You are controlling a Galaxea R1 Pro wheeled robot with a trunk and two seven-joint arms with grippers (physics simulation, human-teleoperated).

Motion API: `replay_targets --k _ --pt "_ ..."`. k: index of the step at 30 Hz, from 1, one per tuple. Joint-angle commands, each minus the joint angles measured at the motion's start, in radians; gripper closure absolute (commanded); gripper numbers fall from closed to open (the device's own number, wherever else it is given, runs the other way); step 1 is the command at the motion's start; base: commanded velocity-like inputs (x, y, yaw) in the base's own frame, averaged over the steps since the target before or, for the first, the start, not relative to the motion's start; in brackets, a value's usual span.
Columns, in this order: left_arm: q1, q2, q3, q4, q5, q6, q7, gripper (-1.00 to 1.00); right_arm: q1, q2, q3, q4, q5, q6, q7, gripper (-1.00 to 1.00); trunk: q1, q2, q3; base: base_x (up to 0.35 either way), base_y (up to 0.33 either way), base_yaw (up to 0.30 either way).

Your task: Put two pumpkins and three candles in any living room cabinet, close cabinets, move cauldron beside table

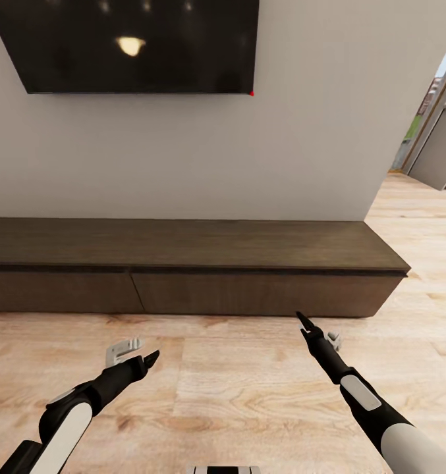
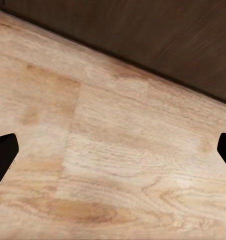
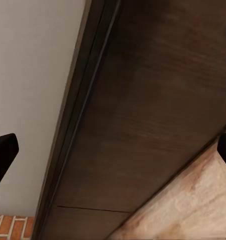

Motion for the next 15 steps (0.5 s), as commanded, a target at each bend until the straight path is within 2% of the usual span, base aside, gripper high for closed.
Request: replay_targets --k 1,4,8,15 --pt "-0.001 0.001 -0.002 -0.001 0.01 0.001 0.01 -1.0 -0.001 -0.001 0.004 0.0 -0.011 0.006 0.003 -1.0 0.0 0.0 -0.001 -0.132 0.221 0.0" --pt "-0.001 0.001 -0.002 0.0 0.01 0.001 0.009 -1.0 -0.001 -0.002 0.003 0.0 -0.011 0.006 0.004 -1.0 0.0 0.0 -0.001 -0.056 0.261 0.0" --pt "-0.001 0.001 -0.002 0.0 0.01 0.0 0.008 -1.0 -0.001 -0.003 0.003 0.0 -0.012 0.006 0.004 -1.0 0.0 0.0 -0.001 0.177 0.221 0.0" --pt "-0.001 0.0 -0.002 0.009 0.011 0.0 0.008 -1.0 -0.001 -0.004 0.003 0.001 -0.011 0.006 0.004 -1.0 0.0 0.0 -0.001 0.23 0.035 0.0"
